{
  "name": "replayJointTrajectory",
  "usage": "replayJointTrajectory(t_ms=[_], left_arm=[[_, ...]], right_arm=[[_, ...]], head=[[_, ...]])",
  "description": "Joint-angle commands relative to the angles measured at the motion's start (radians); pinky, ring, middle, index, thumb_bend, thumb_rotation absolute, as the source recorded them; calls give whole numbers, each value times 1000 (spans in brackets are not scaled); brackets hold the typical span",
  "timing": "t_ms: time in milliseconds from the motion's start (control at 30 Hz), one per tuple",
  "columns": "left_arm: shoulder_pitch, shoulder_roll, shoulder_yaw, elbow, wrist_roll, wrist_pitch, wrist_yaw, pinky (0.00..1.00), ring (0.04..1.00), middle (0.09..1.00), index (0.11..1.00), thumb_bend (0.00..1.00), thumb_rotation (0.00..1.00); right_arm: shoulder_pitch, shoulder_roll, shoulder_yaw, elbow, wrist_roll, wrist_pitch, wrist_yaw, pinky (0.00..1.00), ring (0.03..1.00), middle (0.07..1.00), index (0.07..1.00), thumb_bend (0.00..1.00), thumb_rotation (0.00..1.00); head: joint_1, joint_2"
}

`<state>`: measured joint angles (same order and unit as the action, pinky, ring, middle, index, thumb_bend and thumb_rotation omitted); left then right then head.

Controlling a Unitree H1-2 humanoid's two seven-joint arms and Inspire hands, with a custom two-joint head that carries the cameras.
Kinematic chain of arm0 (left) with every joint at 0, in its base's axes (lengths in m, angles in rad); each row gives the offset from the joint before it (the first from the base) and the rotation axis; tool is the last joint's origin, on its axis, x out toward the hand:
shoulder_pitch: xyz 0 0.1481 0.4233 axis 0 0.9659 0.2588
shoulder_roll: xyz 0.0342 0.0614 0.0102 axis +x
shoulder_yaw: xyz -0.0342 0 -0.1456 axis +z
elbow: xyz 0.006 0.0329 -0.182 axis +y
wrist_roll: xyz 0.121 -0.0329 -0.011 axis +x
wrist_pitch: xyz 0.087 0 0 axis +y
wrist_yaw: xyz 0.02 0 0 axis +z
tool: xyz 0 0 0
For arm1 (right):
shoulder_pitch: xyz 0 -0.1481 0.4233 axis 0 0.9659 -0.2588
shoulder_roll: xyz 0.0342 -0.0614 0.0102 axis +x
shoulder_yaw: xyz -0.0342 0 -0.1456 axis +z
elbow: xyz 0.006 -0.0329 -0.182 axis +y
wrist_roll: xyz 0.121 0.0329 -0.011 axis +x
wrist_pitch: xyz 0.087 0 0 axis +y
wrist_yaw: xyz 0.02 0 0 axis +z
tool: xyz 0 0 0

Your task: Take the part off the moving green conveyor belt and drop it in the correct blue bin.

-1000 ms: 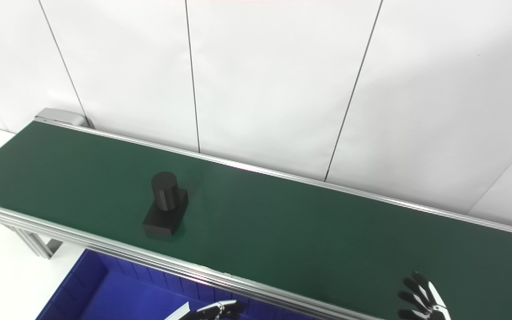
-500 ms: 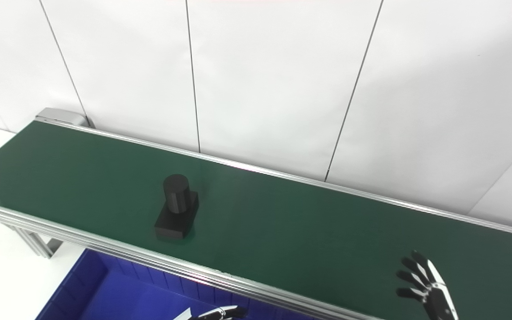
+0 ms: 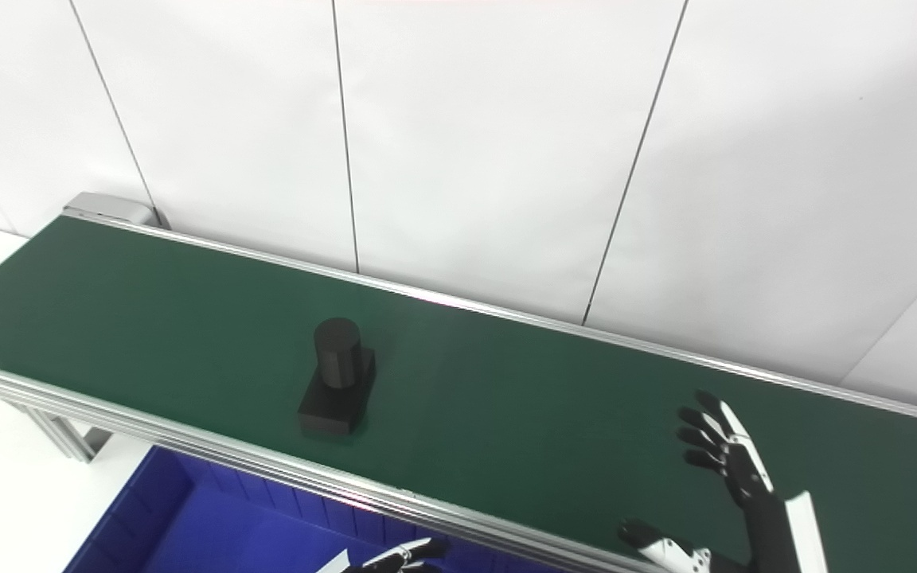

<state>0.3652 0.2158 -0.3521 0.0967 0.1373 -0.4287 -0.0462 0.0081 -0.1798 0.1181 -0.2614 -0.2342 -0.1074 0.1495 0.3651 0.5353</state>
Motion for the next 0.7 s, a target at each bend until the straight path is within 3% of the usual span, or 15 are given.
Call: replayJointTrajectory(t_ms=[0,400,667], left_arm=[[11,-15,7,-34,10,-30,-5,743,902,979,958,989,278],[-33,-11,-10,34,-6,-41,-17,758,900,970,969,1000,279],[-35,2,-29,27,-7,-41,-5,737,872,933,934,1000,270]], right_arm=[[-33,3,3,-41,-8,35,9,738,793,835,913,812,473],[-106,25,53,-60,-71,108,35,727,794,844,907,760,409],[-166,35,85,-23,-101,141,48,715,789,845,905,784,430]], head=[[0,4],[-19,16],[-37,31]])
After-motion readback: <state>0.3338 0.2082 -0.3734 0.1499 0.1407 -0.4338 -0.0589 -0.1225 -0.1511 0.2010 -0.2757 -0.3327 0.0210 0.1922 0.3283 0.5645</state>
